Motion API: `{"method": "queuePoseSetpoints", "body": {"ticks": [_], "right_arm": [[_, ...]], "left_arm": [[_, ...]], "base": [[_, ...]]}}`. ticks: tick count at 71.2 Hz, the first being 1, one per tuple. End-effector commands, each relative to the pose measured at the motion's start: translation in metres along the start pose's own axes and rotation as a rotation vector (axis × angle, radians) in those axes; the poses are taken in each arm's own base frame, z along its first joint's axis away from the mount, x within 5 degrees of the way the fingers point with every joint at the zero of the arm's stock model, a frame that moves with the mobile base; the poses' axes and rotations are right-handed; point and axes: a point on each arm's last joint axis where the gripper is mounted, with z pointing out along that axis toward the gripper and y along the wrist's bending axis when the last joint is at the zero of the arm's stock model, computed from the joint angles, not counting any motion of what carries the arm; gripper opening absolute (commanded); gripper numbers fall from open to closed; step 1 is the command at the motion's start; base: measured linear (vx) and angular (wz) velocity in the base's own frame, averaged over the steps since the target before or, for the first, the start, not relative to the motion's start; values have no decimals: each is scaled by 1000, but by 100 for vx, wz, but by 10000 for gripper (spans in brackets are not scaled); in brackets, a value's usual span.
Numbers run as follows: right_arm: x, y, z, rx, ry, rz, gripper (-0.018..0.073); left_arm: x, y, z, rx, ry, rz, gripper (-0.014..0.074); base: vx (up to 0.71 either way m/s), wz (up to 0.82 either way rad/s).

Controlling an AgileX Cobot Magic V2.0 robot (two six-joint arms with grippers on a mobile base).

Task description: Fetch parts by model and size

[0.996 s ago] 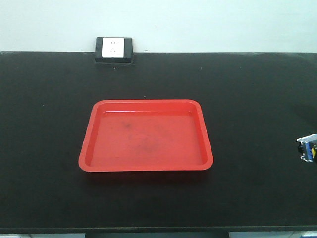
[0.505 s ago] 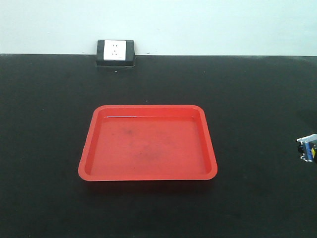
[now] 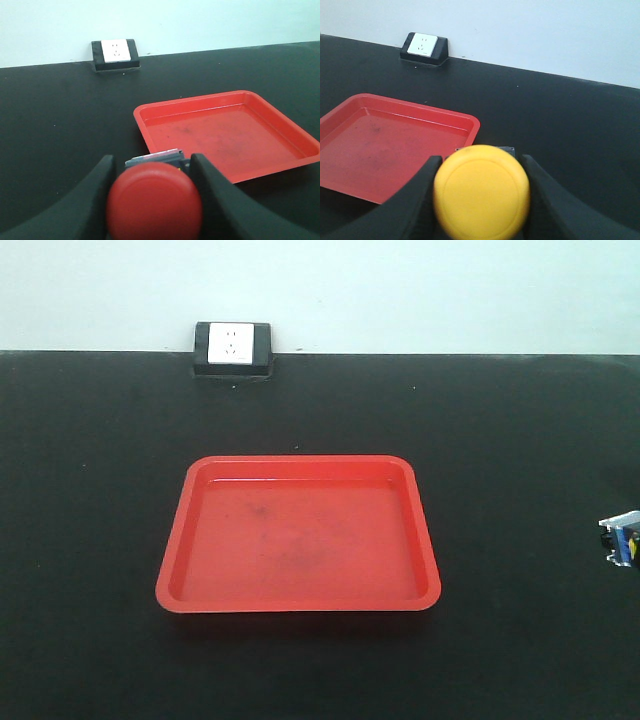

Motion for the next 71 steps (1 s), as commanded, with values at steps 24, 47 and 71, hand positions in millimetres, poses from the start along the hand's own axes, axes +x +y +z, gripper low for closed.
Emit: {"method": "queuePoseSetpoints", "body": {"ticks": [24,47,71], "right_arm": [[-16,-2,-3,20,-100,-10,-5],[-16,-2,-3,20,-100,-10,-5],[-16,-2,-3,20,-100,-10,-5]], "left_arm": [[-14,-2,-3,25,-90,-1,-6],[-14,-2,-3,25,-90,-1,-6],[-14,-2,-3,25,-90,-1,-6]], "base": [[0,0],[0,0],[0,0]]}}
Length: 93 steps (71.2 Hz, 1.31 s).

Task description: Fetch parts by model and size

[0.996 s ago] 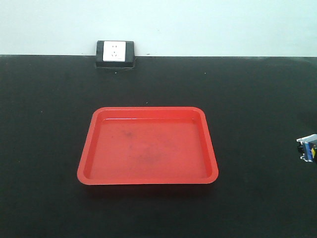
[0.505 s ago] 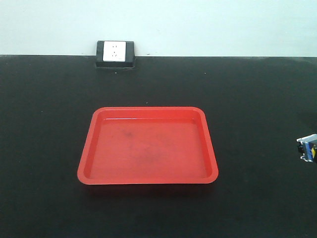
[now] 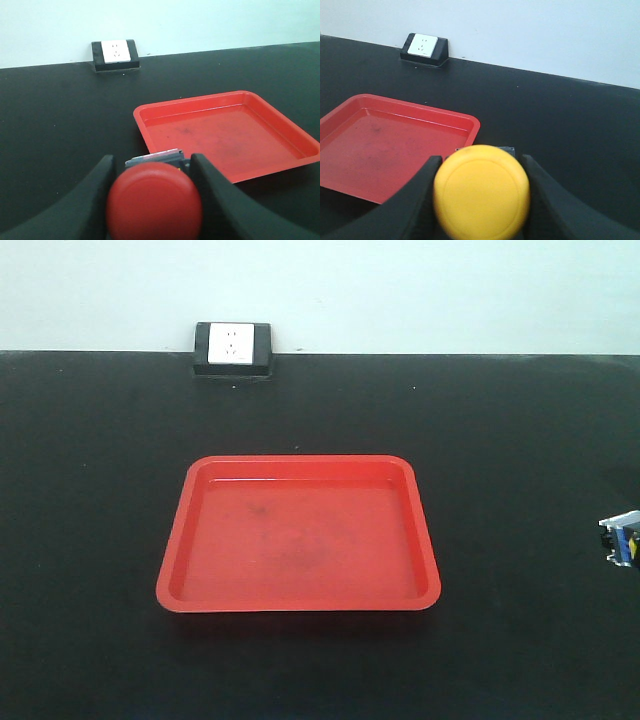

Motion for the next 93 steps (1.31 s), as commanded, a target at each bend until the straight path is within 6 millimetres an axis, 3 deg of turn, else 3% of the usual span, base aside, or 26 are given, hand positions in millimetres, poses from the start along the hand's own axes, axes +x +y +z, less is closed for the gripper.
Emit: {"method": "queuePoseSetpoints", "body": {"ticks": [1,33,47,66,93], "right_arm": [[-16,-2,-3,20,-100,-10,-5],[-16,-2,-3,20,-100,-10,-5],[-16,-2,-3,20,-100,-10,-5],[-16,-2,-3,20,-100,-10,-5],[-16,-2,-3,20,-100,-10,-5]], "left_arm": [[-14,-2,-3,25,-90,-1,-6],[-19,-4,-3,38,-148,5,-6],[-47,-9,7,49,-137,-10,-6],[-95,-25,75,30,130,59,-5],[-116,-45,188,26,339,57,4]], "base": [[0,0],[0,0],[0,0],[0,0],[0,0]]}}
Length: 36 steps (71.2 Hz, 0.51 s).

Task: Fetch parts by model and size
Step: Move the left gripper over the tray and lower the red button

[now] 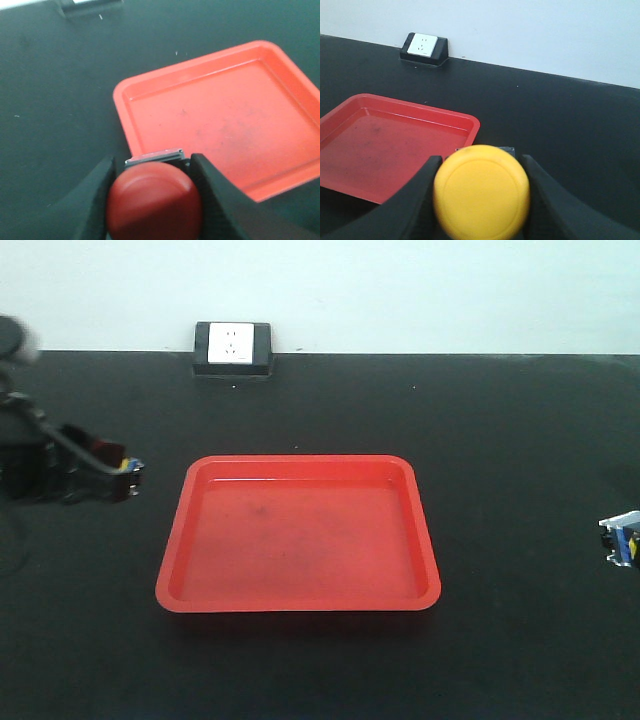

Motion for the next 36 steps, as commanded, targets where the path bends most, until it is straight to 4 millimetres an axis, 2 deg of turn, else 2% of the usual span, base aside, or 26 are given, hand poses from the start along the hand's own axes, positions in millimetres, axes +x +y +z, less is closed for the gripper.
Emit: {"method": "queuePoseSetpoints", "body": {"ticks": [1,18,36], "right_arm": [[-16,-2,-3,20,-100,-10,-5],[-16,-2,-3,20,-100,-10,-5],[-16,-2,-3,20,-100,-10,-5]], "left_arm": [[-27,-6,12,28,-57,-11,4],[-45,-17,64,66,65,25,15],[-39,-22,120,61,178,41,54]], "base": [[0,0],[0,0],[0,0]]}}
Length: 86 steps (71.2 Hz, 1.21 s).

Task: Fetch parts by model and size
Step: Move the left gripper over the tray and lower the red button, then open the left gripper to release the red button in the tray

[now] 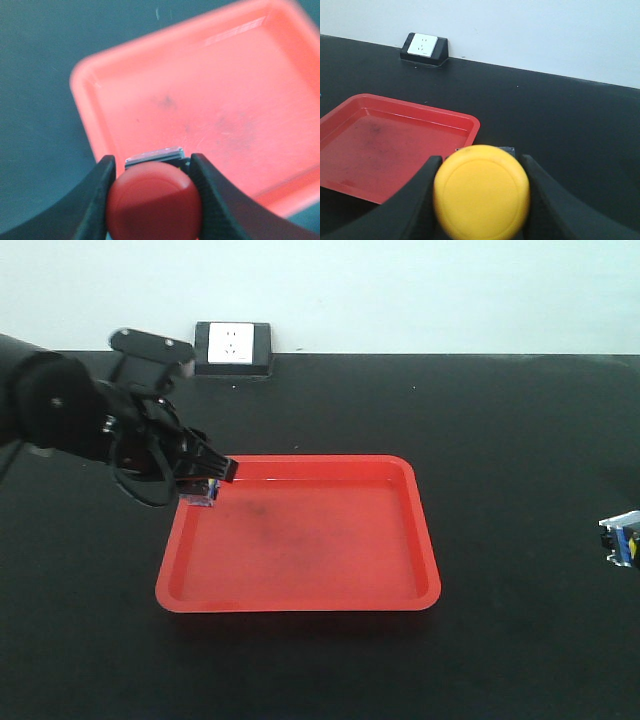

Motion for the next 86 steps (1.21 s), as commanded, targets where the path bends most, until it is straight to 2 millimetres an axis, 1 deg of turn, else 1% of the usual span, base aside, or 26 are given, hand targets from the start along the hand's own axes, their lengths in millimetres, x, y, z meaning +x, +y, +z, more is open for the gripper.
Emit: {"method": "queuePoseSetpoints", "body": {"ticks": [1,10,17,33,52,58,66,75,82,86], "right_arm": [[-16,-2,-3,20,-100,-10,-5],[-16,-2,-3,20,-100,-10,-5],[-16,-2,-3,20,-100,-10,-5],[-16,-2,-3,20,-100,-10,-5],[-16,-2,-3,20,-100,-10,-5],[-16,-2,-3,20,-100,-10,-5],[-16,-2,-3,20,-100,-10,-5],[-16,-2,-3,20,-100,-10,-5],[-16,-2,-3,20,-100,-10,-5],[-16,-2,-3,20,-100,-10,-5]], "left_arm": [[-16,-2,-1,9,-73,10,57],[-16,-3,22,4,-10,12,88],[-18,-4,36,13,27,-2,112],[-20,-7,62,30,74,-27,143],[-9,-7,90,24,151,-26,170],[-8,-7,94,23,154,-27,201],[-9,-7,95,24,148,-29,280],[-8,-7,95,23,162,-28,394],[-7,-7,94,22,170,-28,459],[-8,-7,91,22,167,-28,478]], "base": [[0,0],[0,0],[0,0],[0,0],[0,0],[0,0],[0,0],[0,0],[0,0],[0,0]]}}
